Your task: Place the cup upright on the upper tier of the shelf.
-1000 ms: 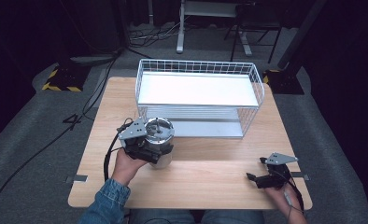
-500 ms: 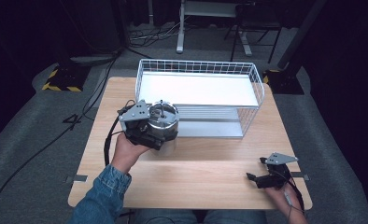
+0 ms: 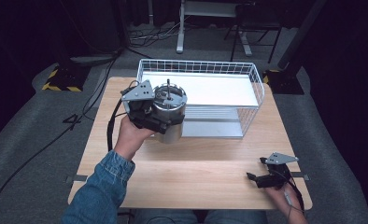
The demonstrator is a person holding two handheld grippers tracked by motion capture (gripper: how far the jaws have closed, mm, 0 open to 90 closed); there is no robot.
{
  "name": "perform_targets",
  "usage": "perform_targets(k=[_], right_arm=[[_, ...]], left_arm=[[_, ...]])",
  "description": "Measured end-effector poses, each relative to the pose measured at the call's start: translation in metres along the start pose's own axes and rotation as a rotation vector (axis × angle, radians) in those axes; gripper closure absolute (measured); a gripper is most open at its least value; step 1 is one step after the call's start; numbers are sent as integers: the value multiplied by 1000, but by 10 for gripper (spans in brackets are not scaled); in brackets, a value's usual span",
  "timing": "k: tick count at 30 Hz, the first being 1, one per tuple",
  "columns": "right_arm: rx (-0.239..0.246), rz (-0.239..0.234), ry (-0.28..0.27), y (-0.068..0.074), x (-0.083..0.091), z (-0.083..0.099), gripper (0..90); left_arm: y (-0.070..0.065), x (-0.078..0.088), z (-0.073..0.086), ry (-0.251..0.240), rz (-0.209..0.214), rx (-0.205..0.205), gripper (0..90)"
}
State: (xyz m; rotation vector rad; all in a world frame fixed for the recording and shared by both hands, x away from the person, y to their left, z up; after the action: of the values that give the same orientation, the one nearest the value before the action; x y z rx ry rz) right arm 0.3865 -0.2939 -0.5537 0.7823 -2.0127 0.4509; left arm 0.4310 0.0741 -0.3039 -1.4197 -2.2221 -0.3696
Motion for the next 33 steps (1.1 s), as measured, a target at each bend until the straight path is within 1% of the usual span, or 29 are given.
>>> perform_targets(k=[1,2,3,4,6,9,10,11,12,13,14,15,16,20,23,24,25,26,28,29,31,33], right_arm=[[-2,3,-1,0,0,0,93],[-1,3,-2,0,0,0,93],[-2,3,-2,0,0,0,93],[-2,3,-2,0,0,0,93],[-2,3,-1,0,0,0,93],[-2,2,-1,0,0,0,93],[-2,2,-1,0,0,0,93],[-4,1,0,0,0,0,93],[-4,1,0,0,0,0,93],[-3,1,0,0,0,0,93],[-3,1,0,0,0,0,93],[-3,1,0,0,0,0,93],[-3,1,0,0,0,0,93],[-3,1,0,0,0,0,93],[-3,1,0,0,0,0,92],[-3,1,0,0,0,0,92],[-3,1,0,0,0,0,93],[-3,2,0,0,0,0,93],[-3,2,-1,0,0,0,93],[-2,2,-1,0,0,0,93],[-2,2,-1,0,0,0,93],[-3,2,-1,0,0,0,93]], left_arm=[[2,-1,-8,0,-6,-3,32],[2,-1,-8,0,-6,-3,33],[4,-2,-17,-3,-10,0,32],[4,-2,-17,-3,-10,0,33],[5,-2,-25,-6,-9,0,33],[6,-2,-42,-23,-6,1,33],[6,-2,-42,-23,-6,1,33],[7,-2,-51,-28,-15,-3,33],[7,-2,-51,-28,-15,-3,33],[8,-3,-58,-37,-13,1,33],[10,-3,-62,-39,-16,0,33],[10,-3,-62,-39,-16,0,33],[11,-5,-68,-45,-16,5,33],[18,-9,-80,-57,-21,12,33],[25,-12,-89,-73,-24,30,33],[25,-12,-89,-73,-24,30,34],[28,-13,-92,-81,-26,39,34],[32,-16,-96,-87,-34,47,34],[35,-17,-98,-89,-39,50,34],[39,-21,-103,-94,-51,58,34],[41,-23,-105,-95,-57,61,34],[47,-27,-109,-95,-75,67,34]])
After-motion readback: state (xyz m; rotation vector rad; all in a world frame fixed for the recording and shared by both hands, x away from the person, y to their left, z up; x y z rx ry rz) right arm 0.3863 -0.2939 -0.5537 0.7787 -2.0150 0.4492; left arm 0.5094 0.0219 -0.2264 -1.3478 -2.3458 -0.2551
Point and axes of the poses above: each handheld gripper's, and its own axes: x roughly backward along the jaws, z roughly out of its underside, y roughly to its left, the point moved 7 cm from there along -x, roughly forward along the jaws, and after that the axes turned 15 degrees about y, right-handed, at the moved point
